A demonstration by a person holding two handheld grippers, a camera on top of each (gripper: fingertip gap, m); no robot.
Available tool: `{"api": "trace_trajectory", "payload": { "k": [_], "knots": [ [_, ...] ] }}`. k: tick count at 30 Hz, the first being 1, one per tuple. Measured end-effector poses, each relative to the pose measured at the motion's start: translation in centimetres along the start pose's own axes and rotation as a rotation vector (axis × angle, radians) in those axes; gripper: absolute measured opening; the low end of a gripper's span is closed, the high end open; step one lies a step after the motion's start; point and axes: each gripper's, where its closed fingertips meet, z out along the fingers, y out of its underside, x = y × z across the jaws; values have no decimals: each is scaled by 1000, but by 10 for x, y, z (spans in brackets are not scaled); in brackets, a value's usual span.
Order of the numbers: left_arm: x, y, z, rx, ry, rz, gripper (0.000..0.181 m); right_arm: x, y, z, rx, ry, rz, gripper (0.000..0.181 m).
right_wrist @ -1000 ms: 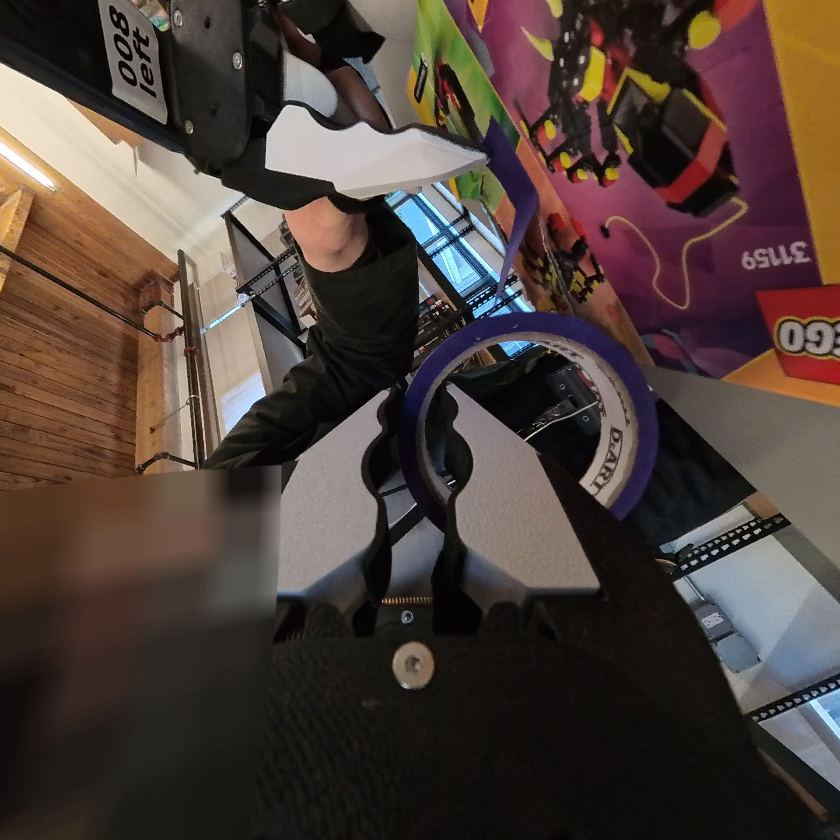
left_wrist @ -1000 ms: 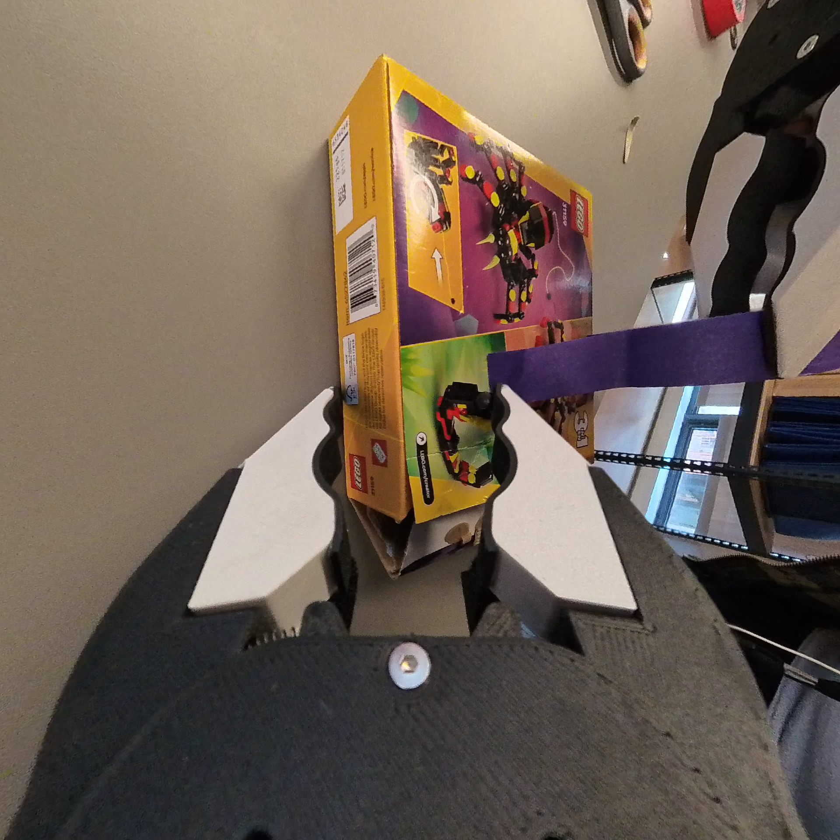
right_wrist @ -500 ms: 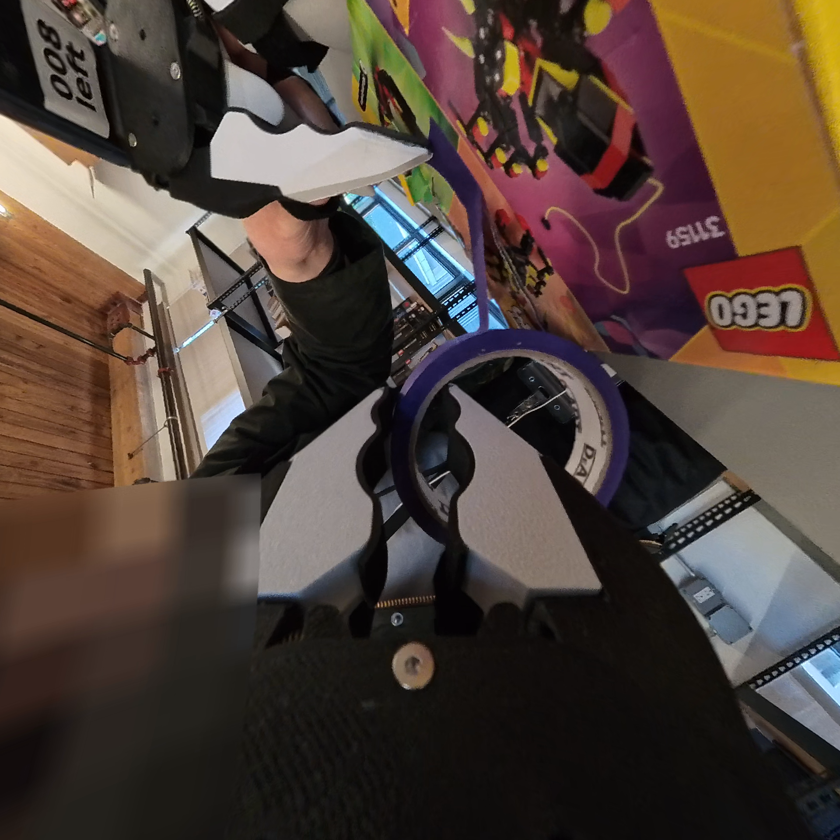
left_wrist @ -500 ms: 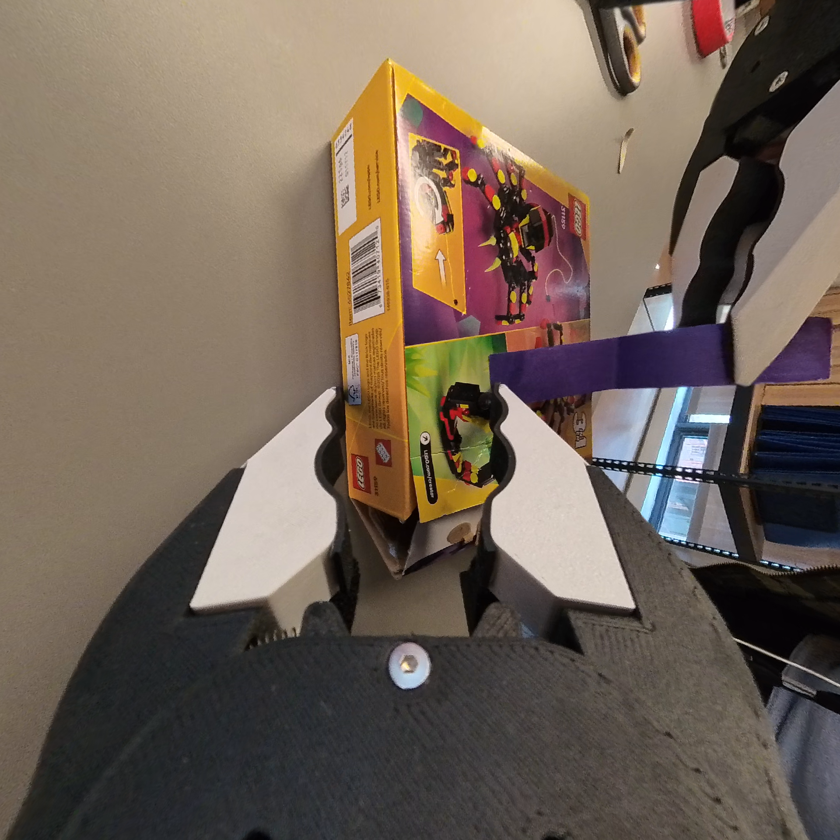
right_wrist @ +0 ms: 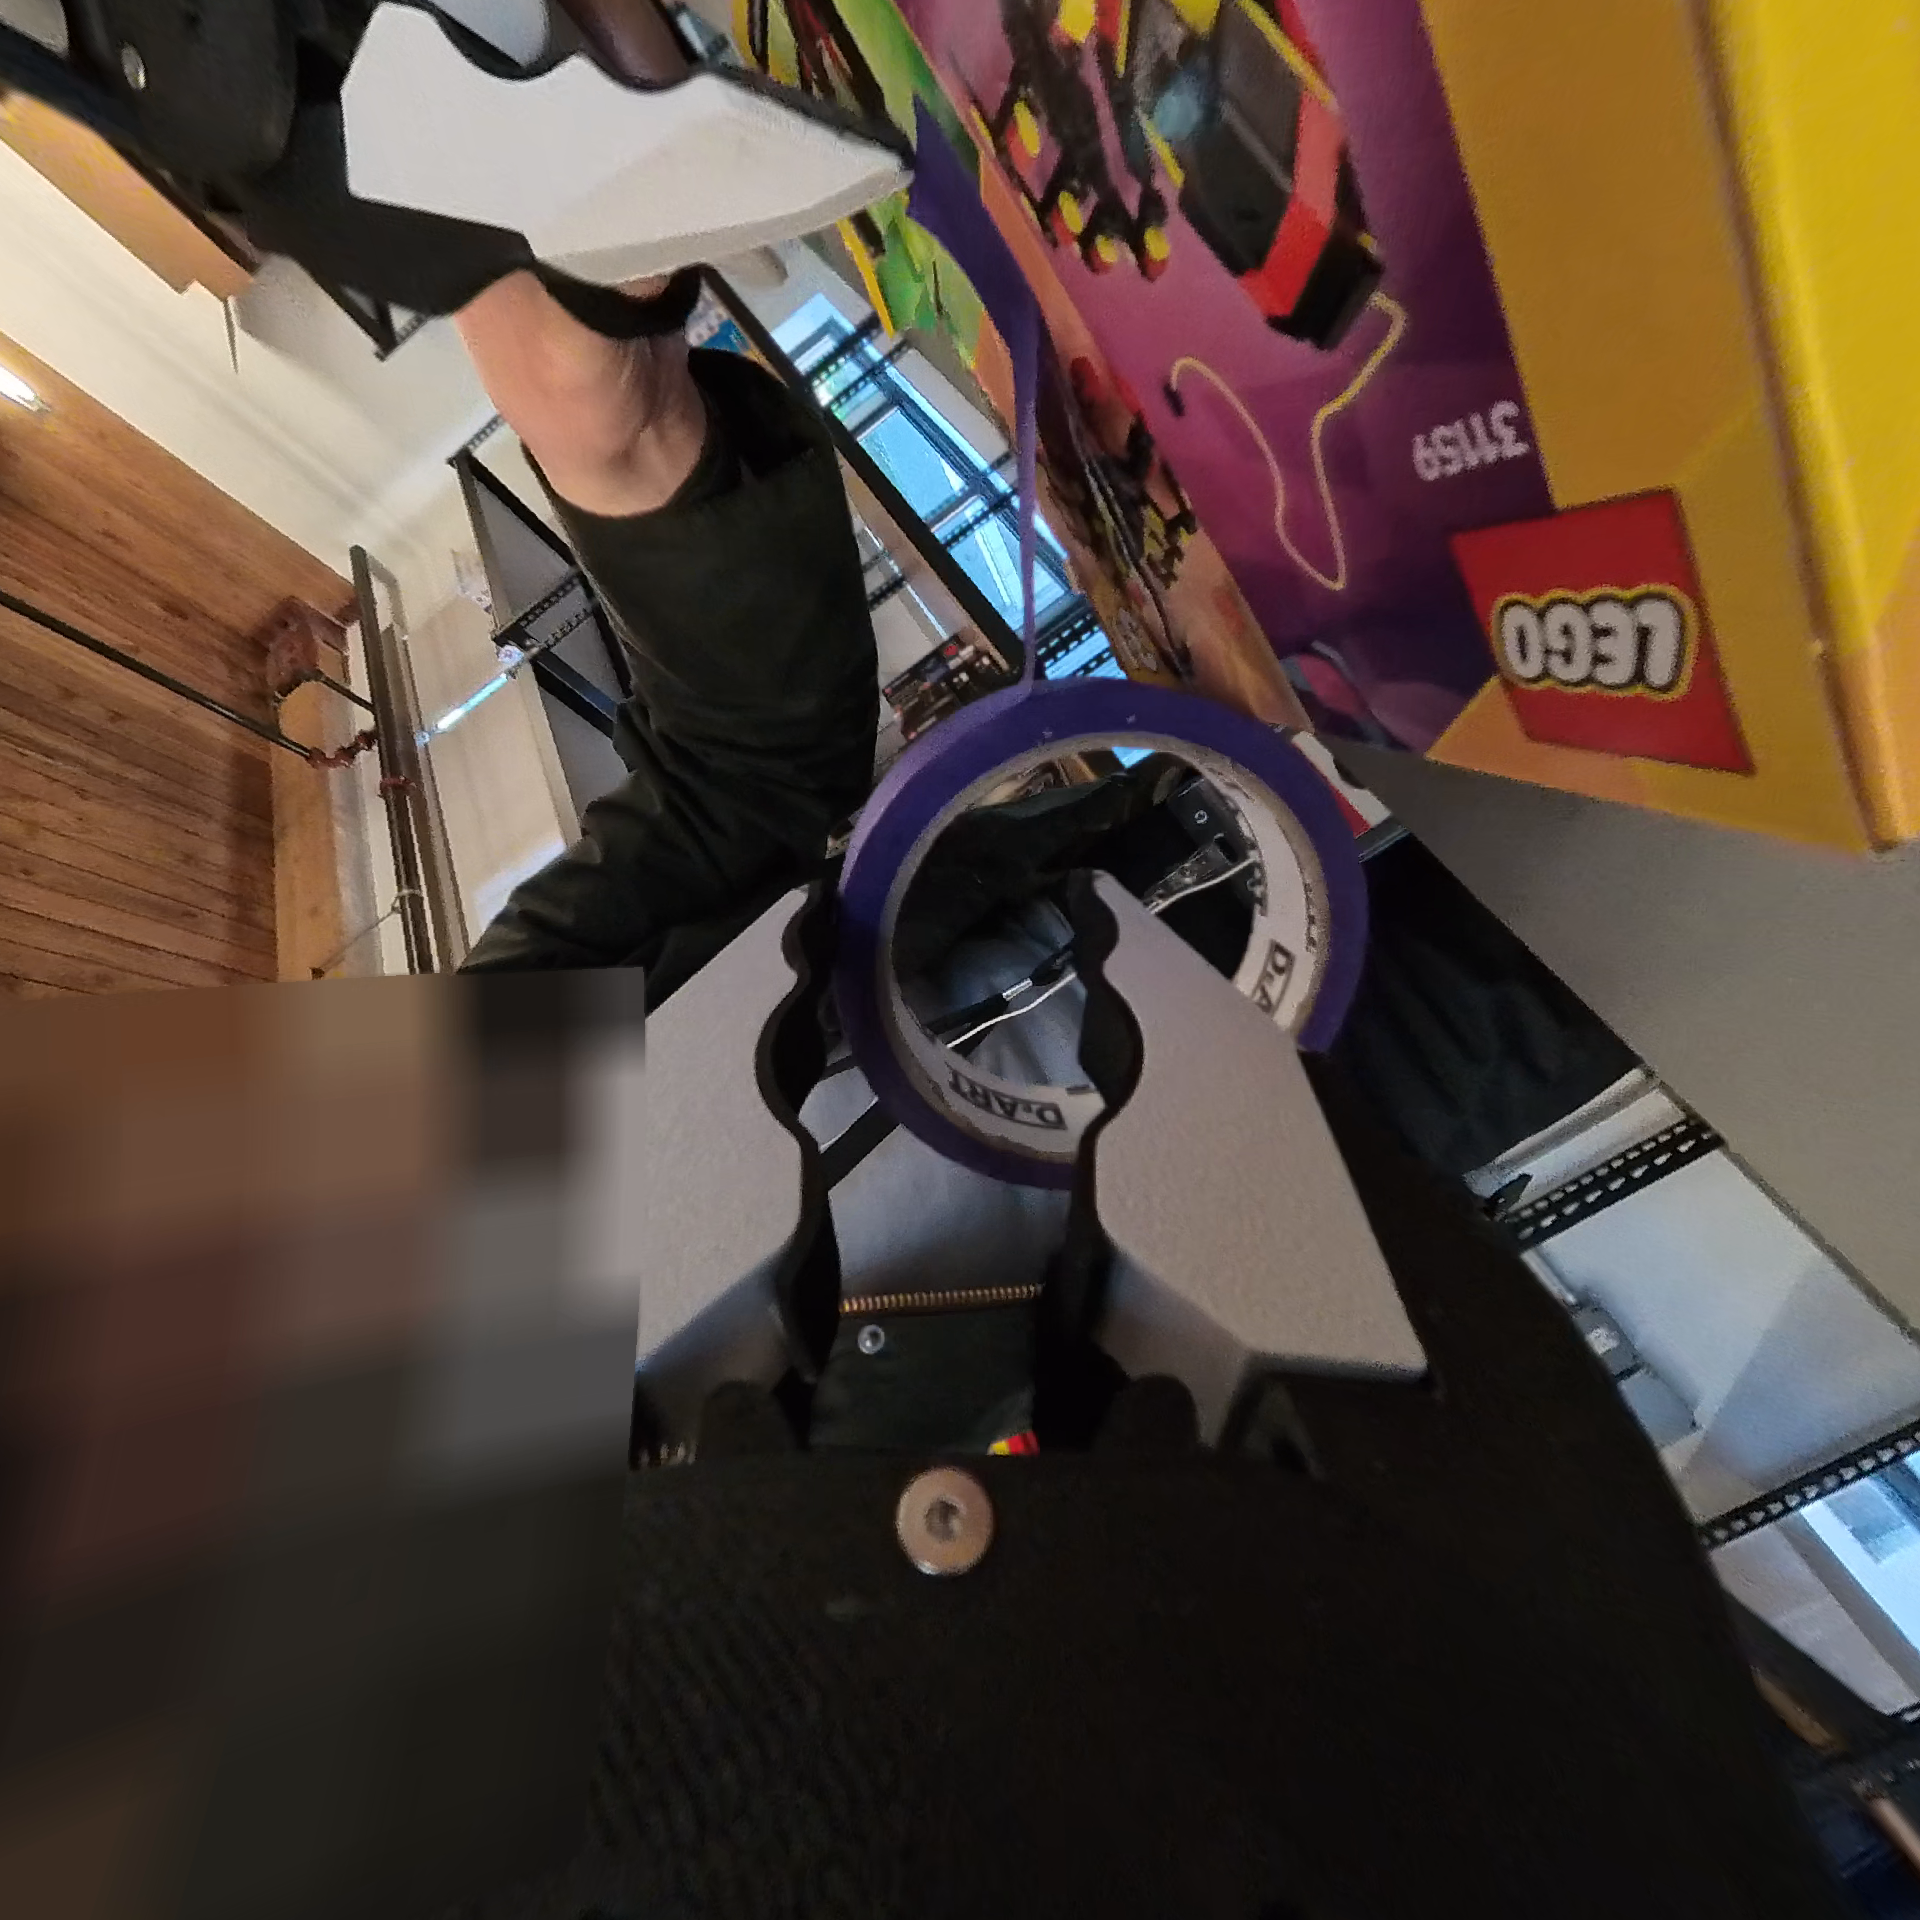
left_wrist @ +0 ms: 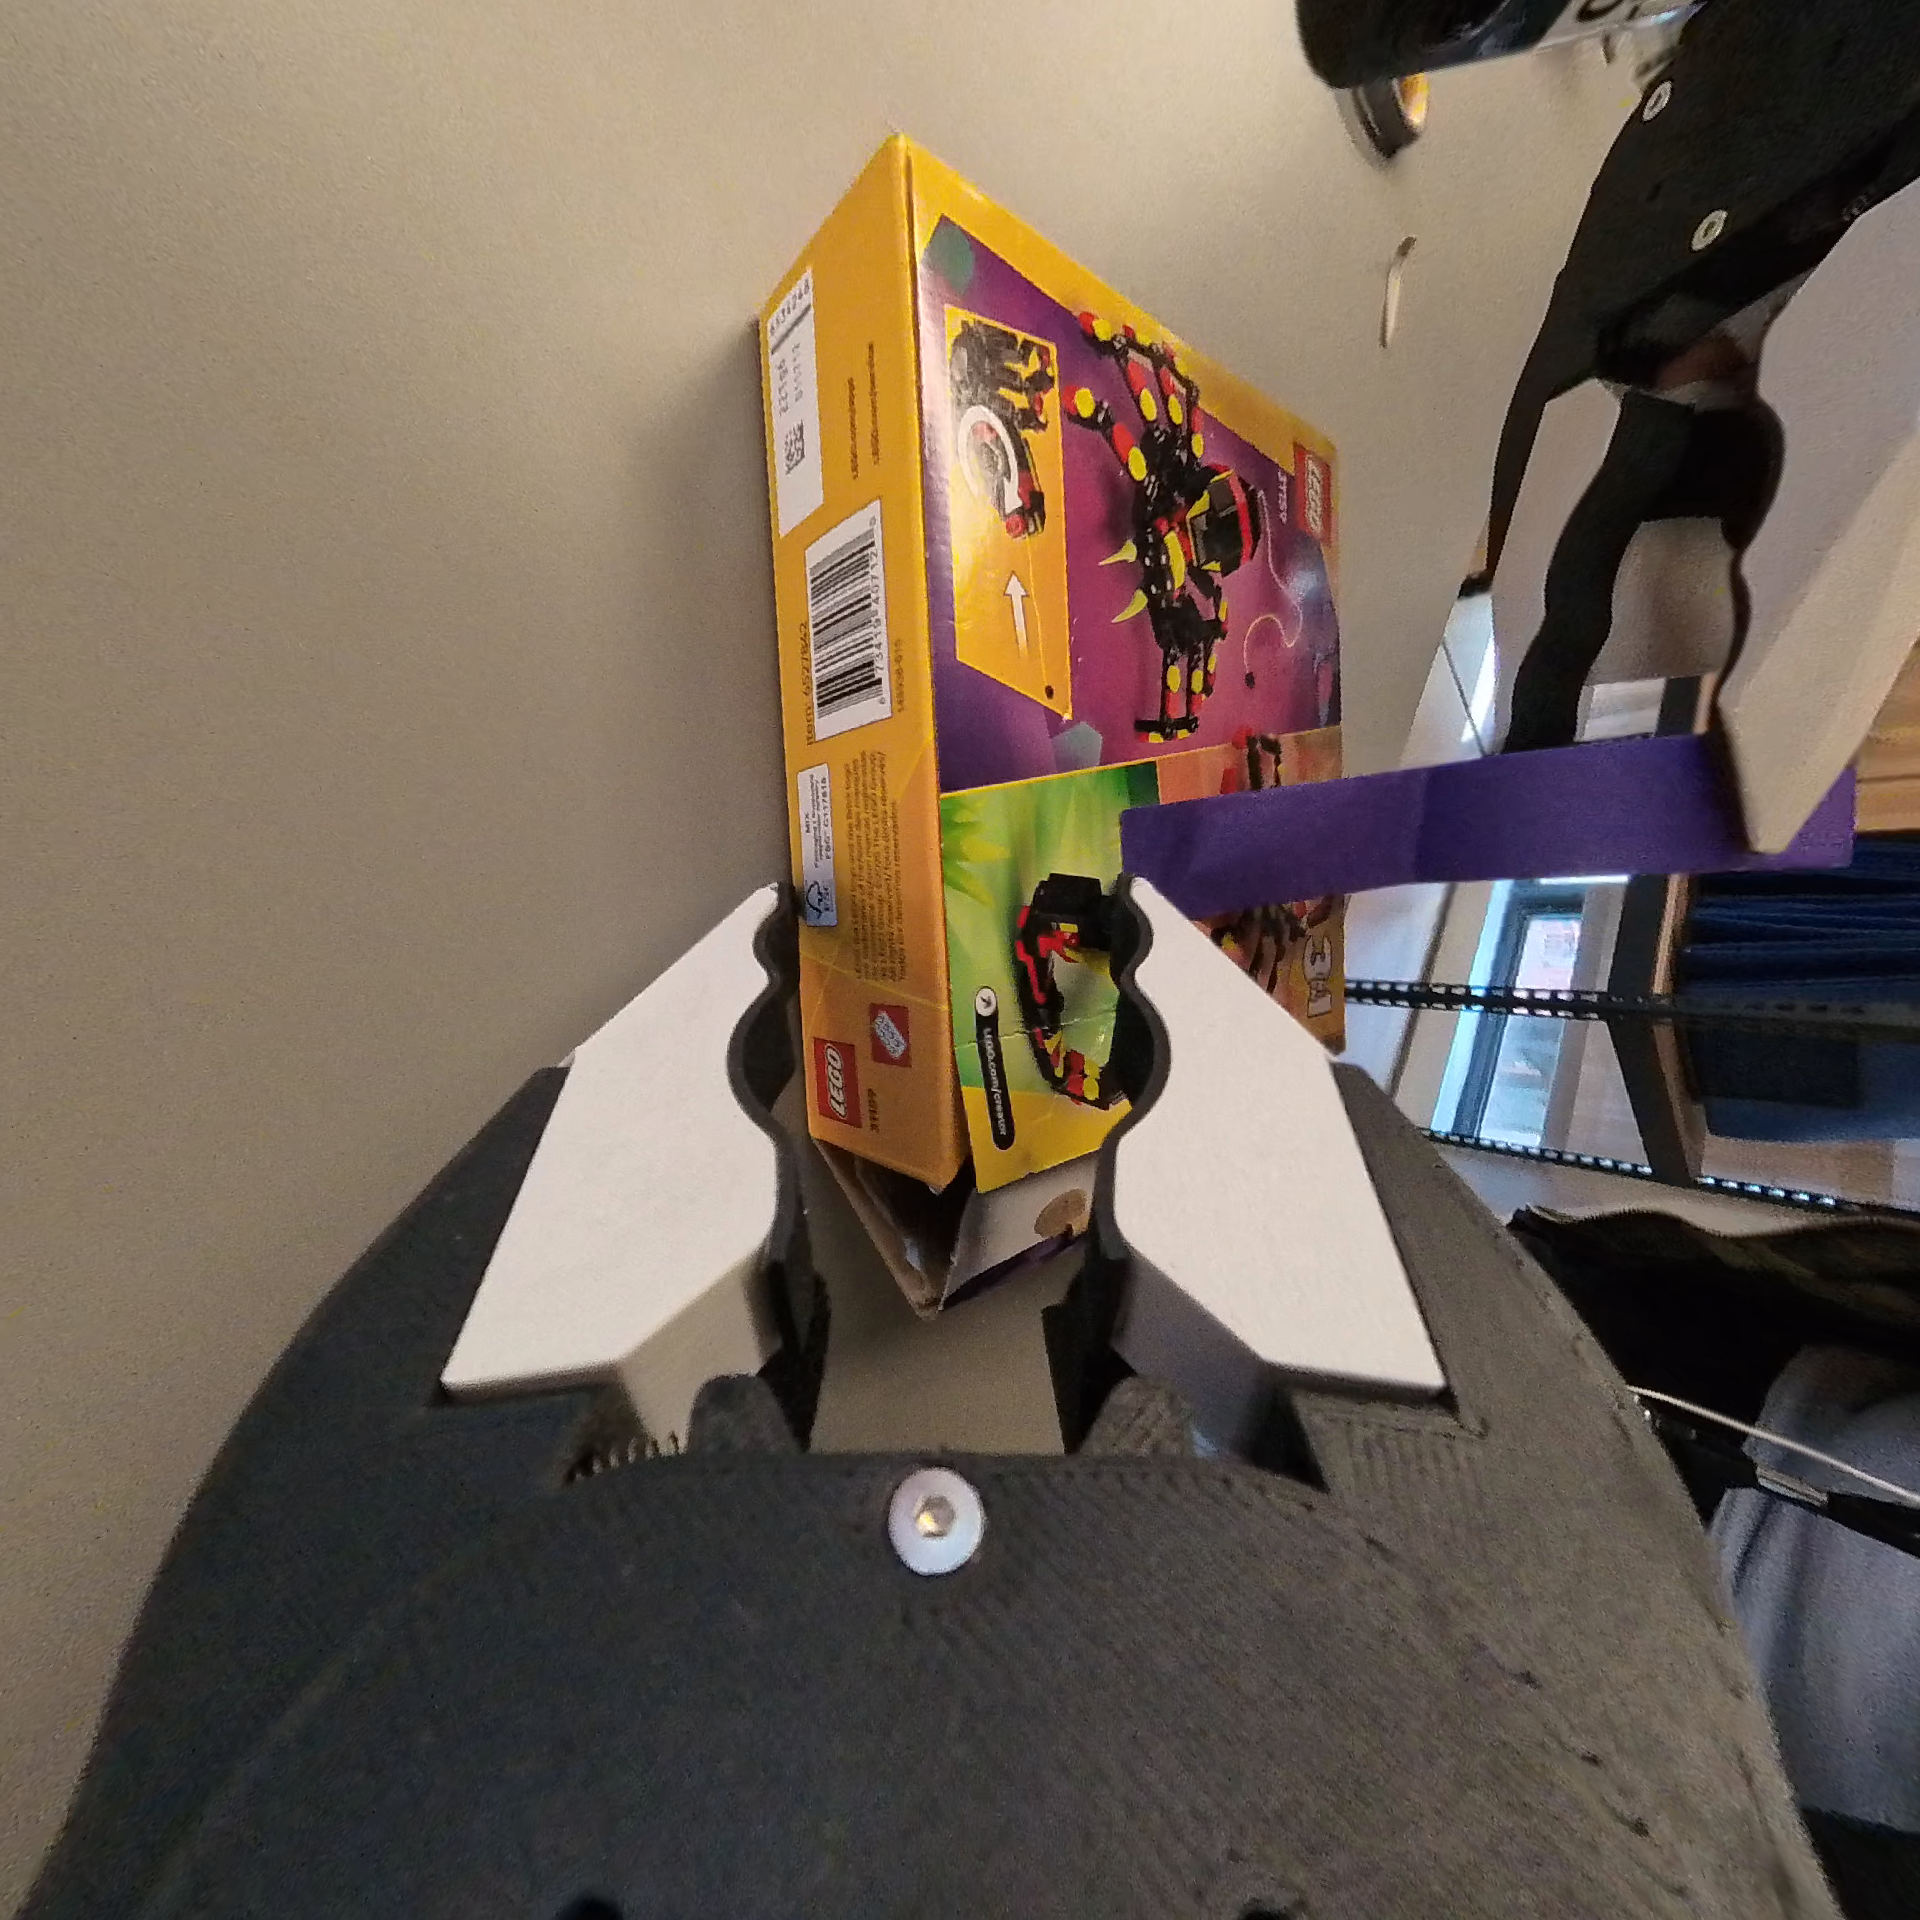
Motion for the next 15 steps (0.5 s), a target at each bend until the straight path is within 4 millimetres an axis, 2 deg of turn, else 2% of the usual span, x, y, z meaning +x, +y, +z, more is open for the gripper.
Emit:
{"api": "trace_trajectory", "payload": {
  "k": [1,5,9,11,15],
  "knots": [
    [-1,-1,0,-7,6,6,58,-1,1,-1,3,-7,-15,48],
    [-4,-4,-2,-21,36,13,57,-9,4,-8,54,-90,-74,54],
    [-6,-6,-3,-26,85,-9,55,-1,4,-13,126,-70,-143,52],
    [-6,-6,-3,-30,111,-5,54,-4,5,-14,152,-79,-211,50],
    [-9,-10,-2,-88,155,76,53,-15,-4,-27,268,-81,-389,20]
  ]
}}
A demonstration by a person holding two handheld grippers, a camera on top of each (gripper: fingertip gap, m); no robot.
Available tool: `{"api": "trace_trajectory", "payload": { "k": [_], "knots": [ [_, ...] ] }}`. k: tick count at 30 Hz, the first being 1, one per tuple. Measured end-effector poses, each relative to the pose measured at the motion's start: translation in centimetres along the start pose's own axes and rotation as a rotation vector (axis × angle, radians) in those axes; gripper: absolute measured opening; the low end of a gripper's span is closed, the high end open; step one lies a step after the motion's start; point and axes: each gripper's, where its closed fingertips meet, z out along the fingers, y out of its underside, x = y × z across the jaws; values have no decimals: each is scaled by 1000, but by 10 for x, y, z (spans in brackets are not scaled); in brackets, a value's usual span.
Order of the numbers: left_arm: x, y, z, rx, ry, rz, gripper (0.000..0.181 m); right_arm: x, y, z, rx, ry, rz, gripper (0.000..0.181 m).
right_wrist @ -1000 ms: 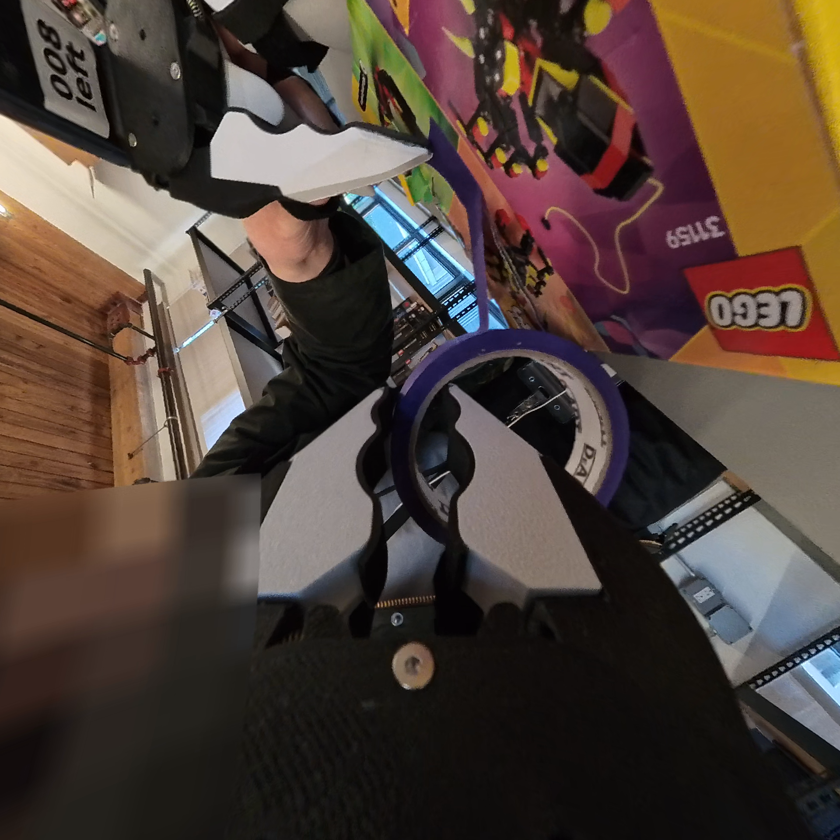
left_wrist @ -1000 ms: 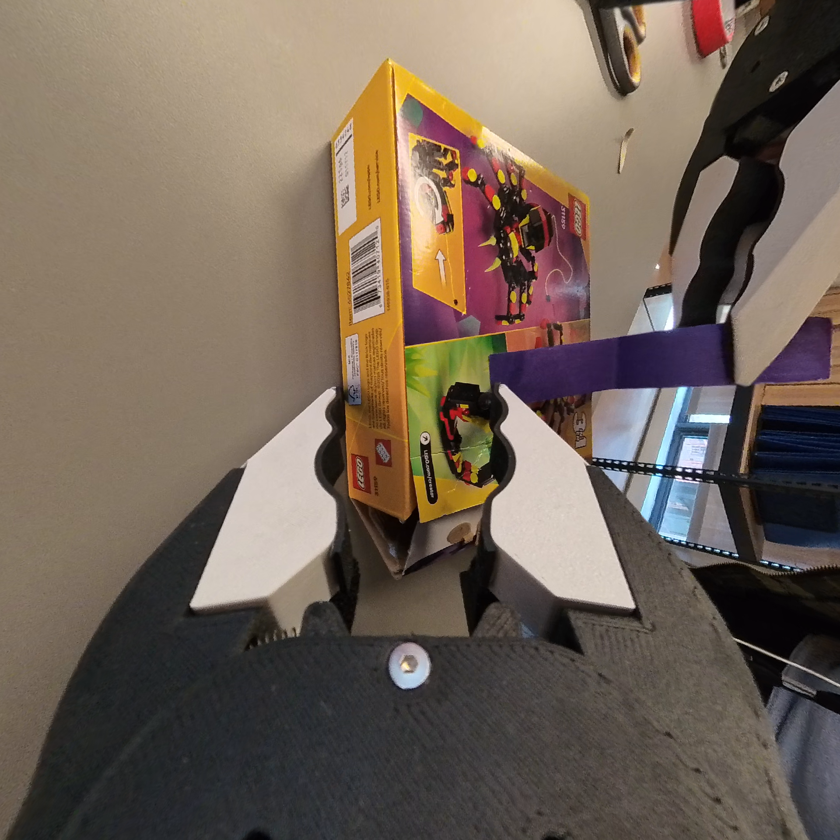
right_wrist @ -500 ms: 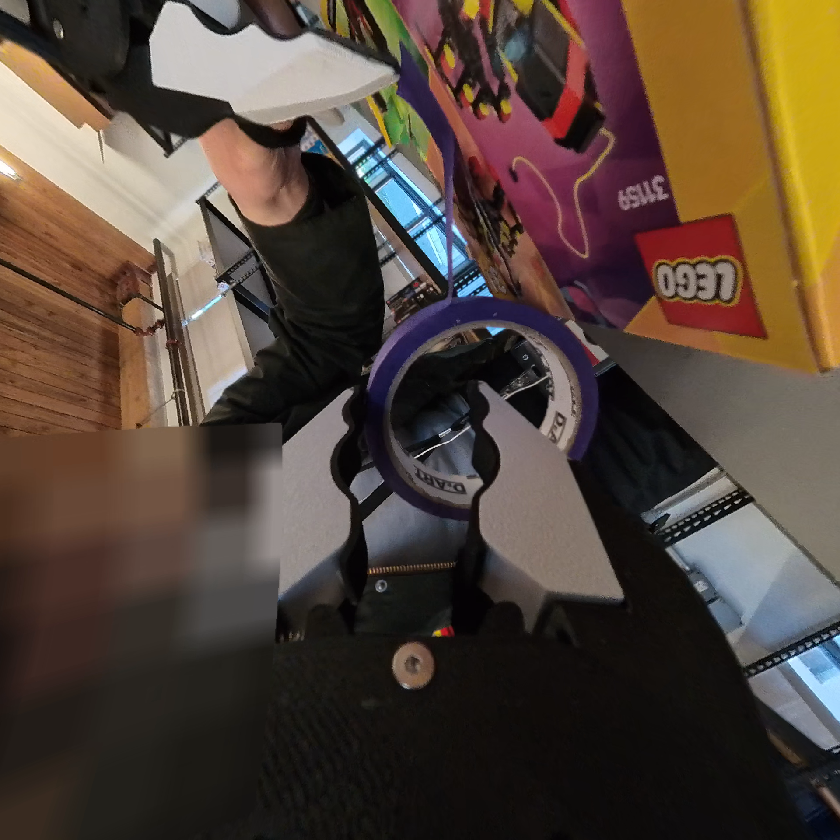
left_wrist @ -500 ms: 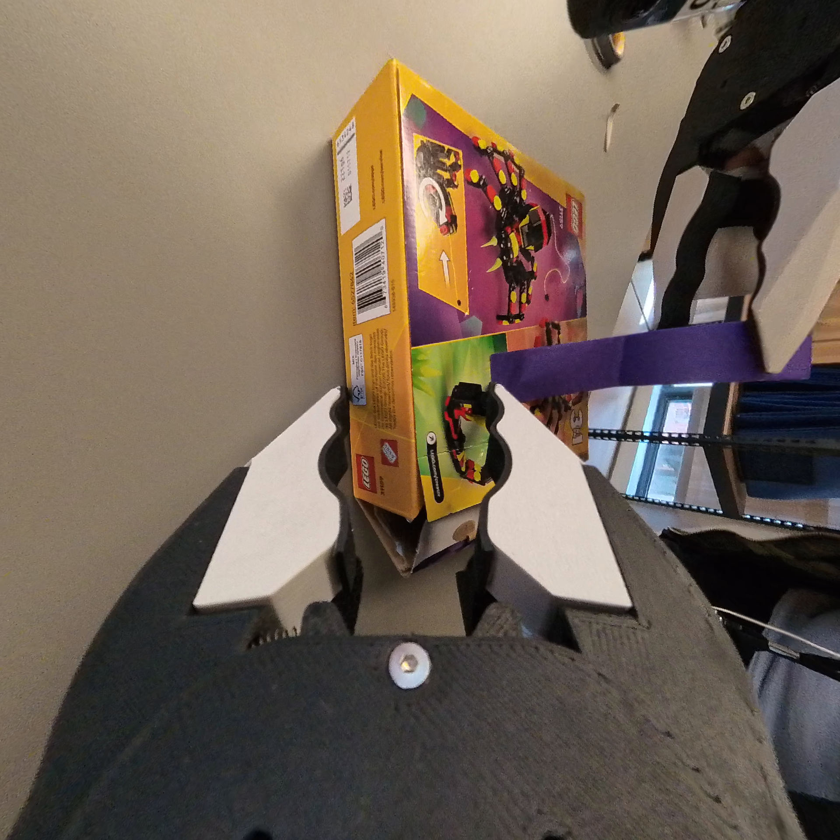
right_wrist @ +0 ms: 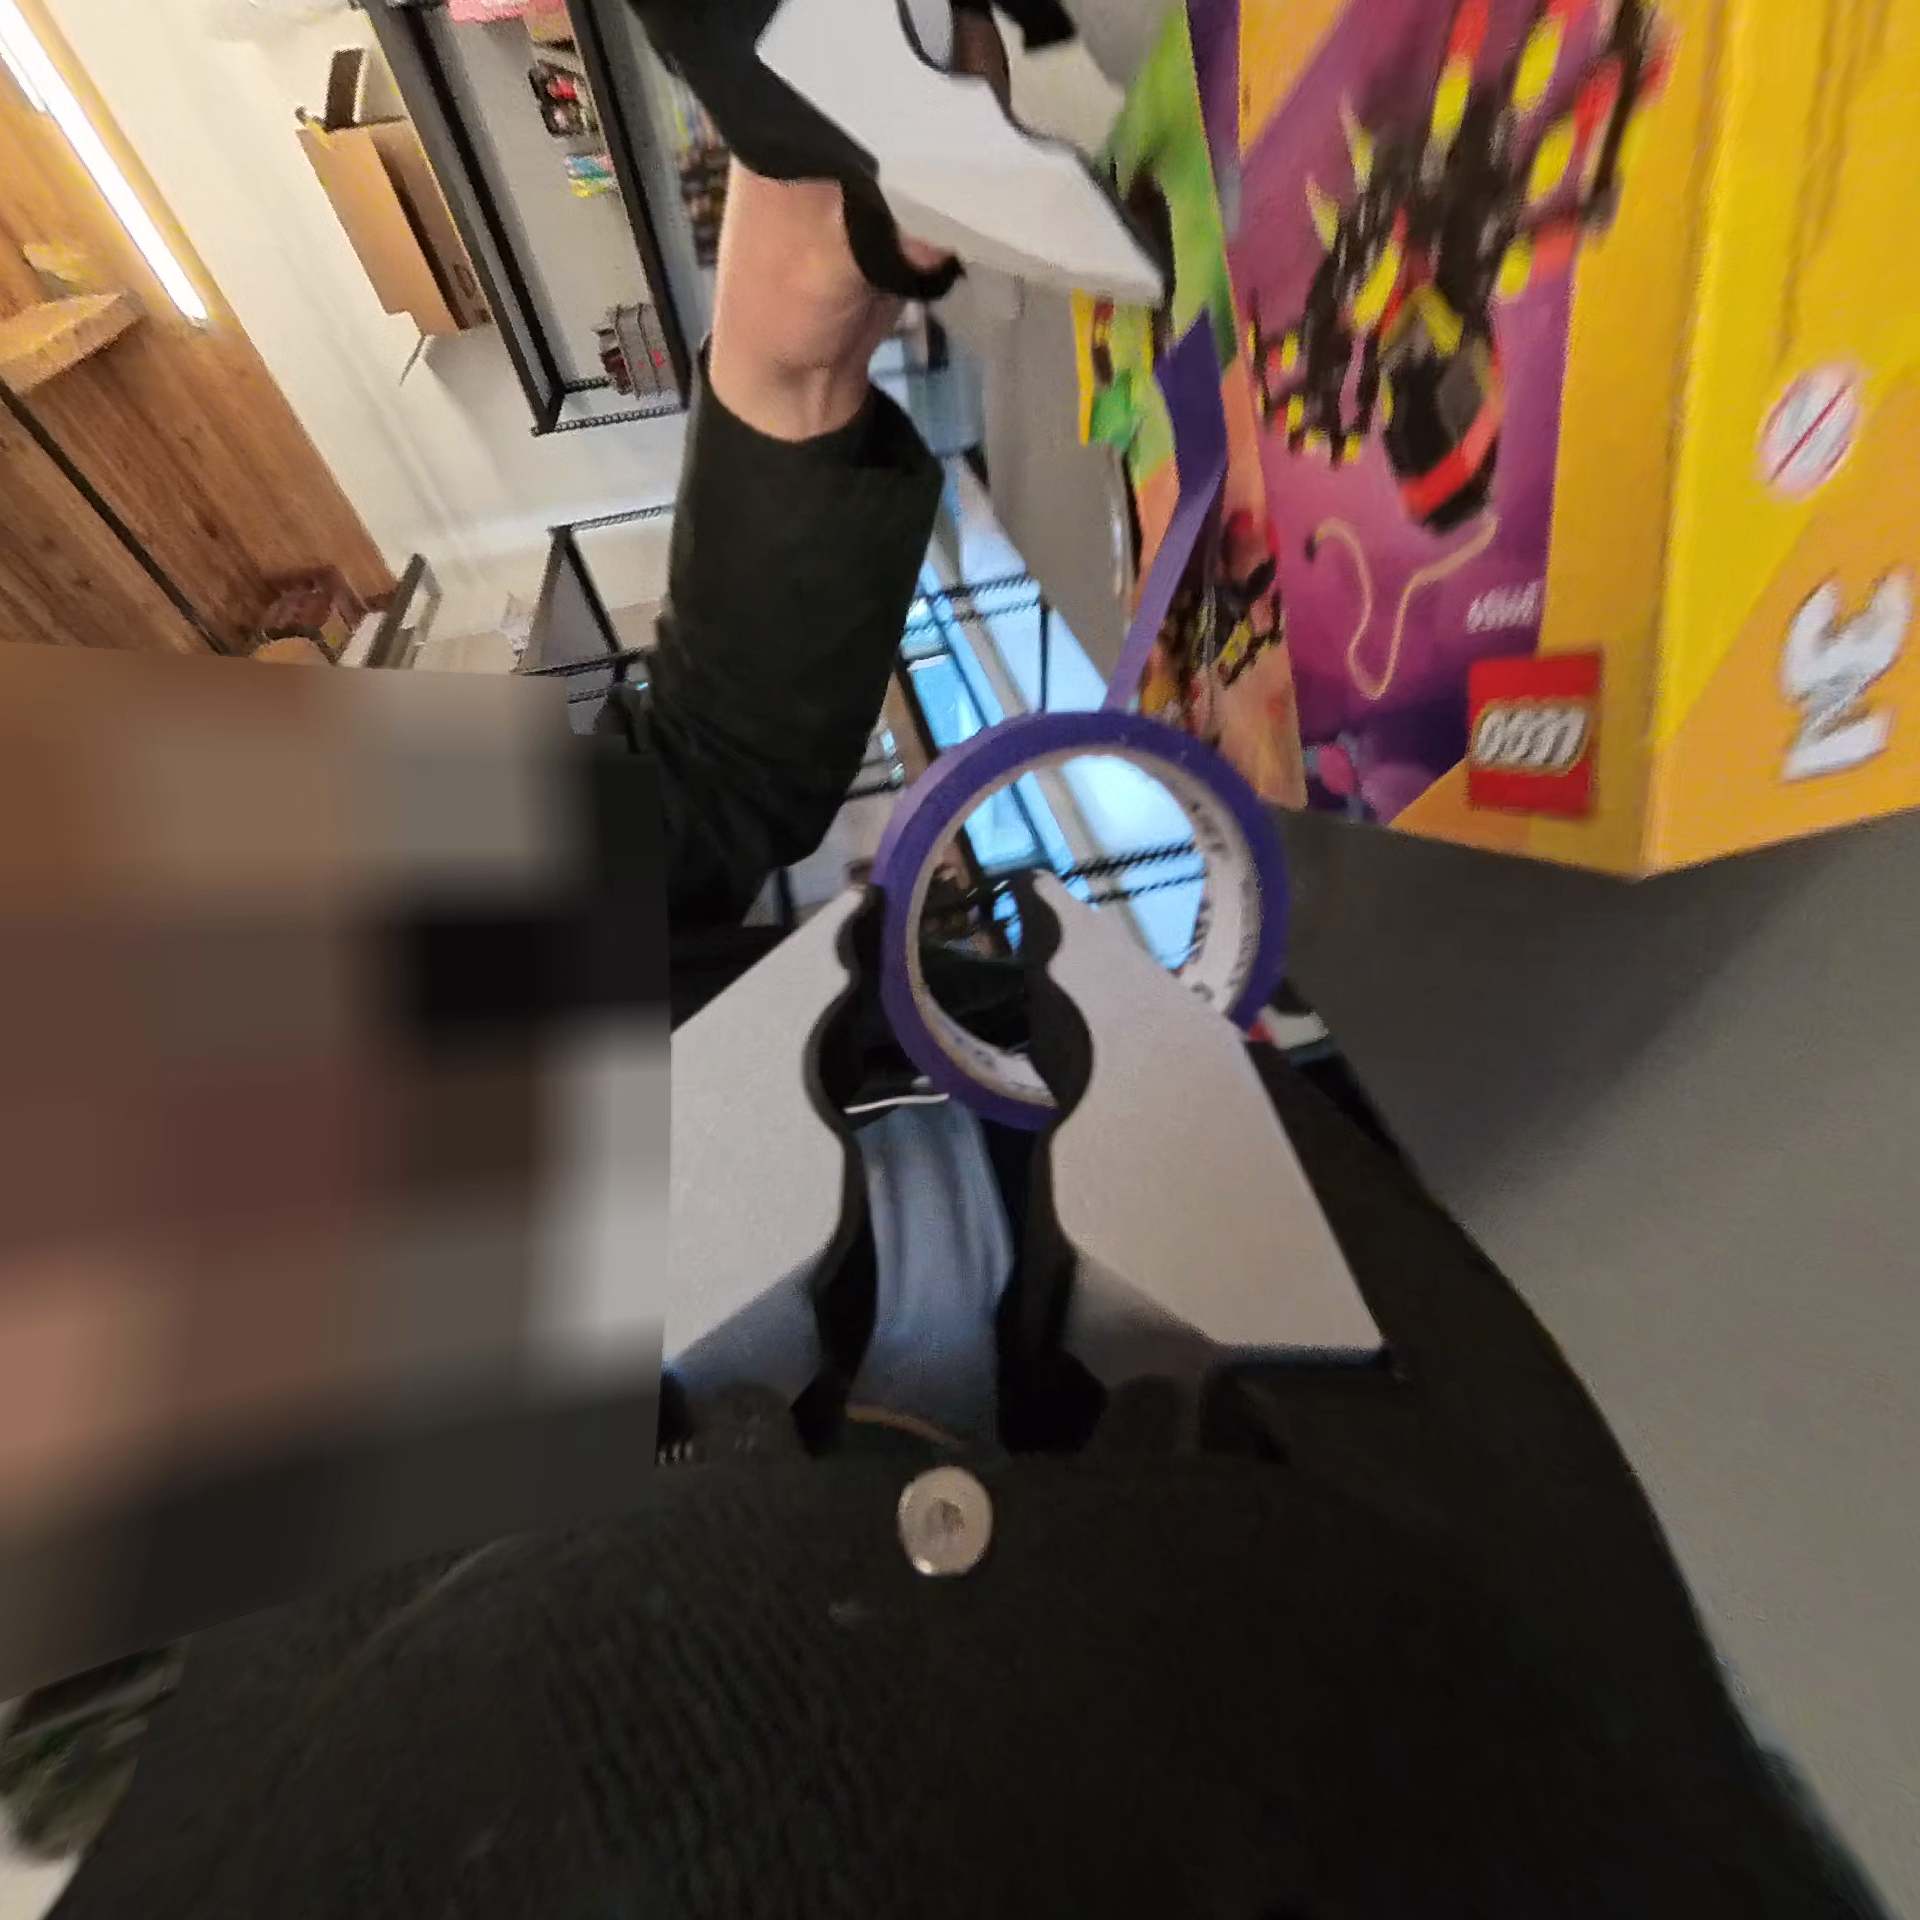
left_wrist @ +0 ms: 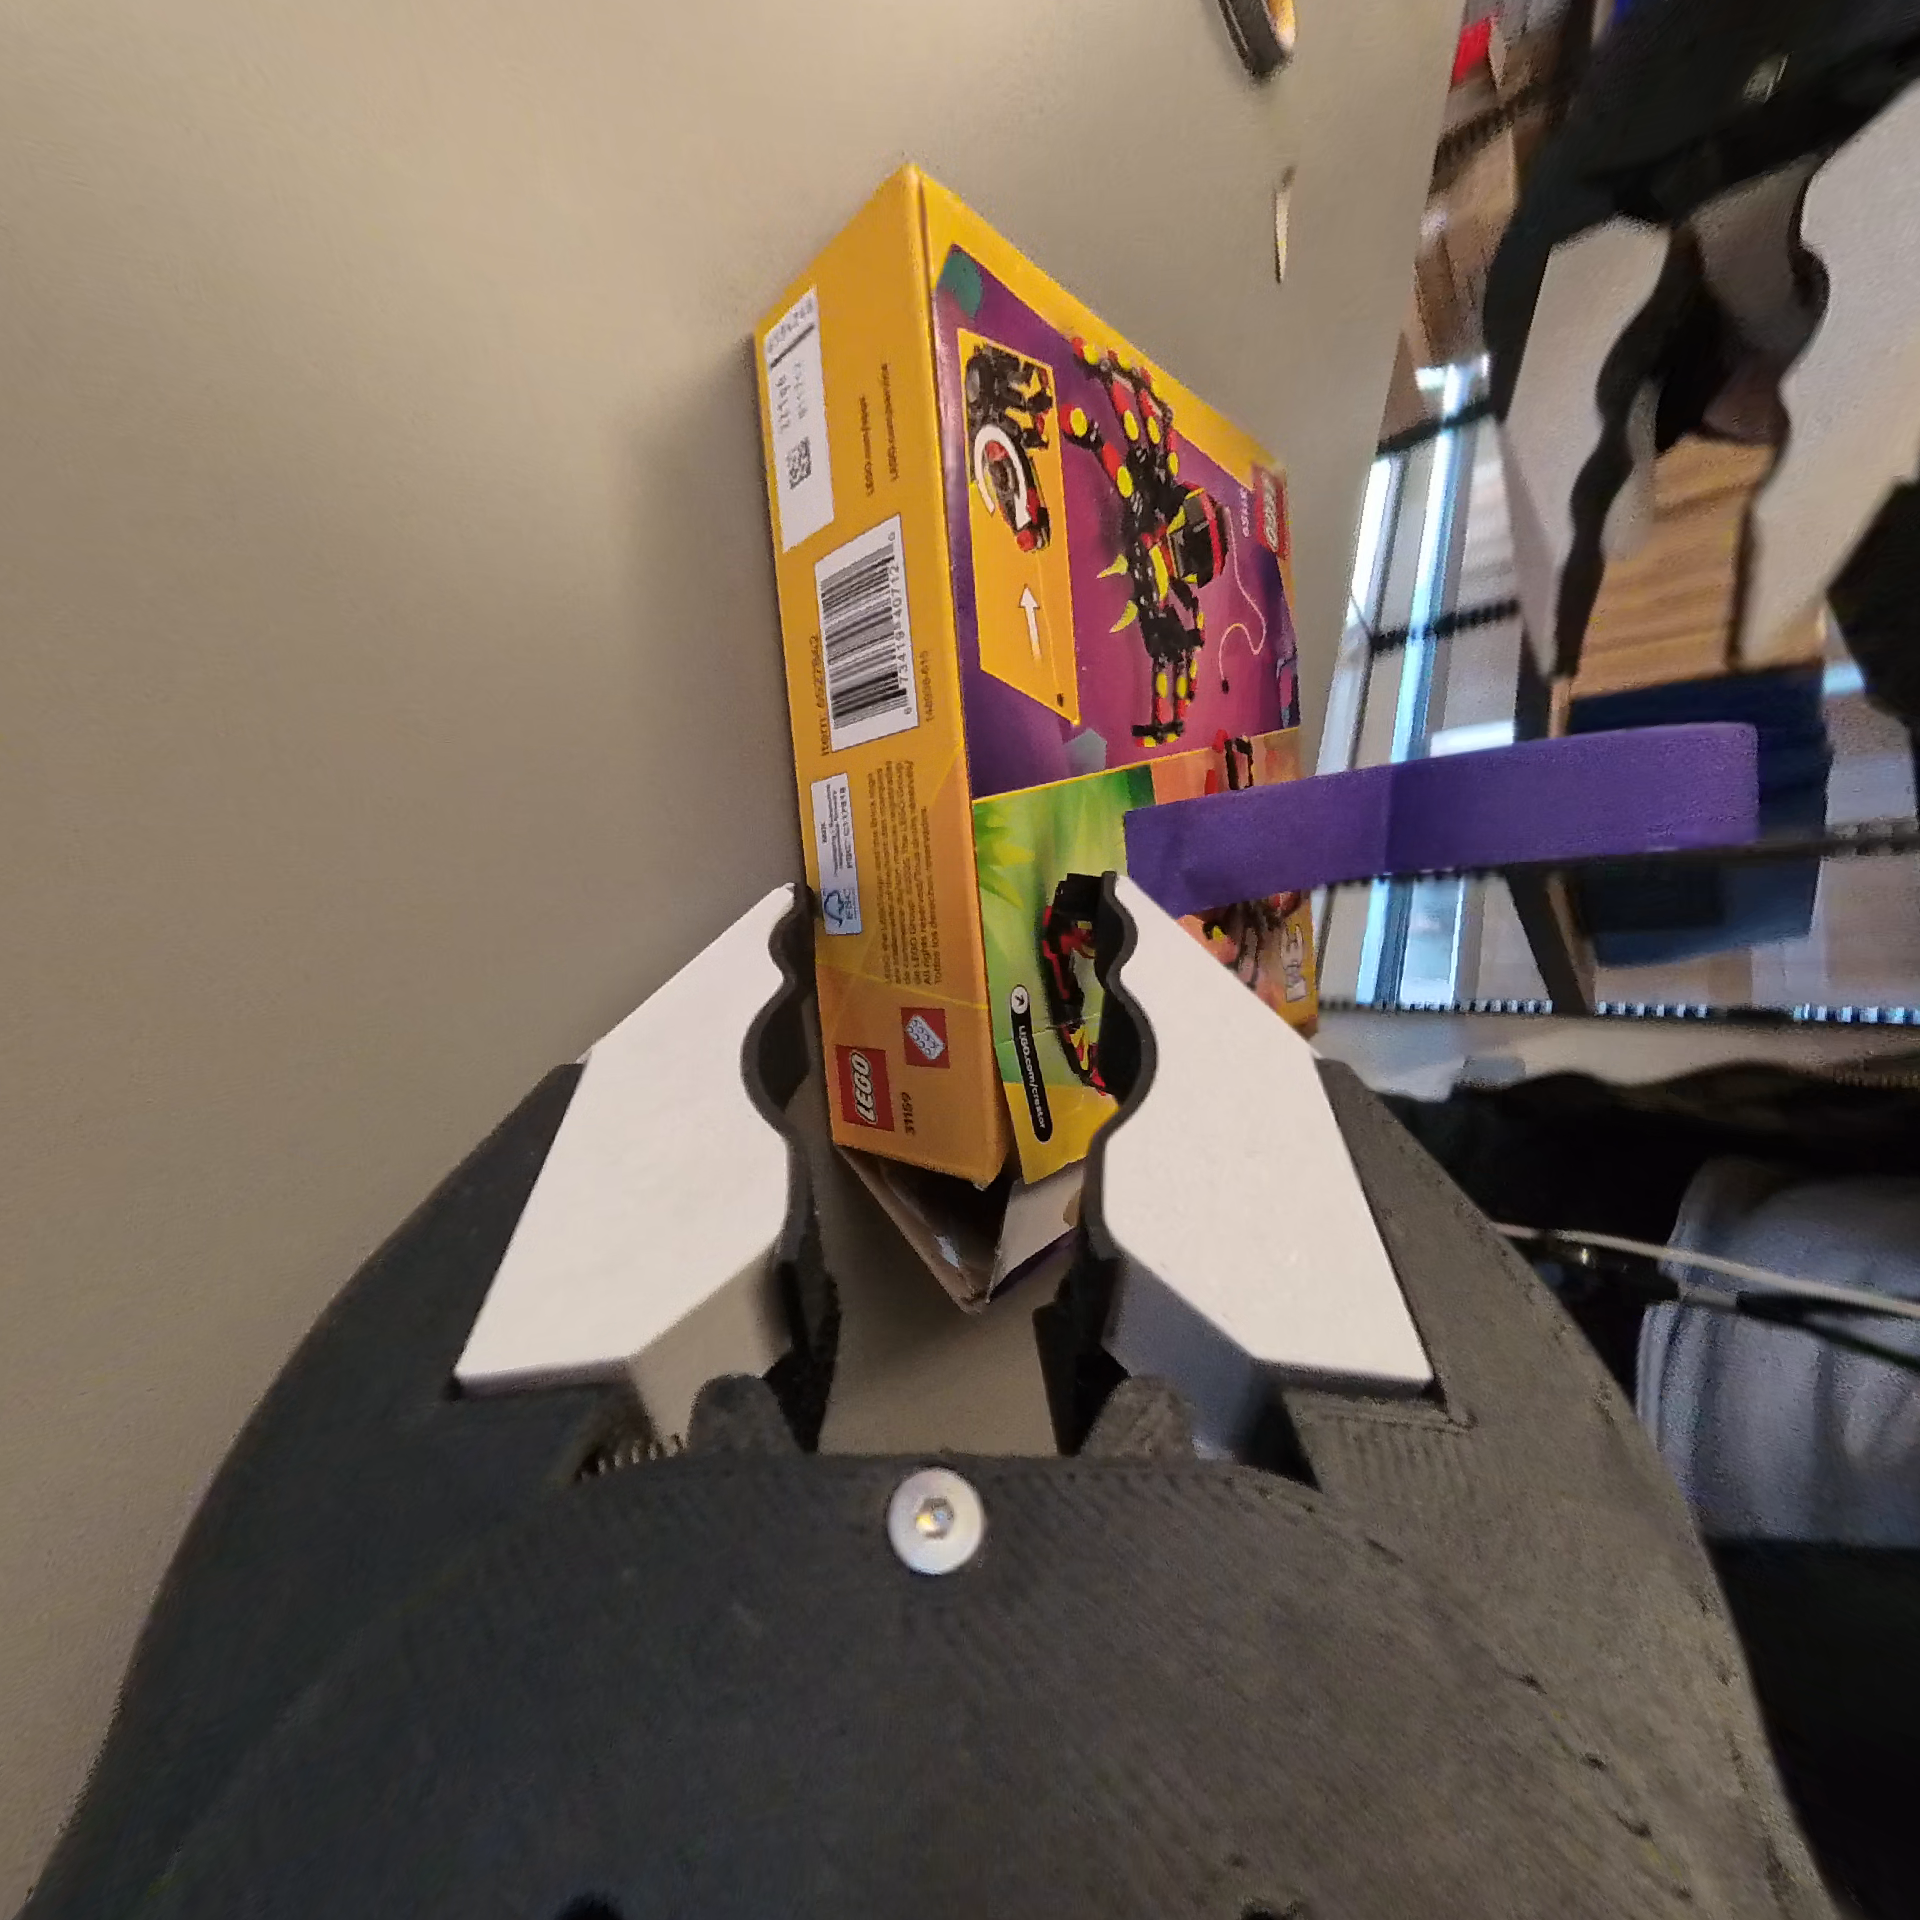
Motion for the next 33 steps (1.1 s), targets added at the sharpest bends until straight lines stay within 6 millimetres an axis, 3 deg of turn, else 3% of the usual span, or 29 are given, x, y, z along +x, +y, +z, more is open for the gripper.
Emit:
{"api": "trace_trajectory", "payload": {
  "k": [3,5,7,9,10,15,17,20,25,28,30,33],
  "knots": [
    [-4,-6,1,-101,44,58,53,5,-29,-16,160,100,-206,0],
    [-7,-13,2,-152,60,92,53,-6,-45,-17,242,67,-322,0],
    [-8,-22,3,-160,65,119,52,-10,-49,-2,187,2,-297,0],
    [-9,-29,0,-143,55,138,52,3,-57,18,108,49,-241,0],
    [-10,-33,-4,-115,39,142,60,11,-61,27,70,88,-217,0],
    [-18,-46,-49,160,-53,85,62,13,-83,57,-21,79,-199,0],
    [-14,-32,-60,219,-88,57,57,14,-88,64,-48,87,-190,0],
    [1,-4,-61,263,-114,28,52,23,-92,73,-90,126,-164,0],
    [26,23,-48,380,-107,-61,49,42,-92,77,-155,241,-184,0],
    [32,38,-34,394,-155,-68,48,38,-110,77,-61,227,-169,0],
    [34,46,-26,399,-192,-81,47,38,-114,76,-40,278,-228,0],
    [44,49,-18,437,-187,-101,49,37,-105,69,-70,376,-363,0]
  ]
}}
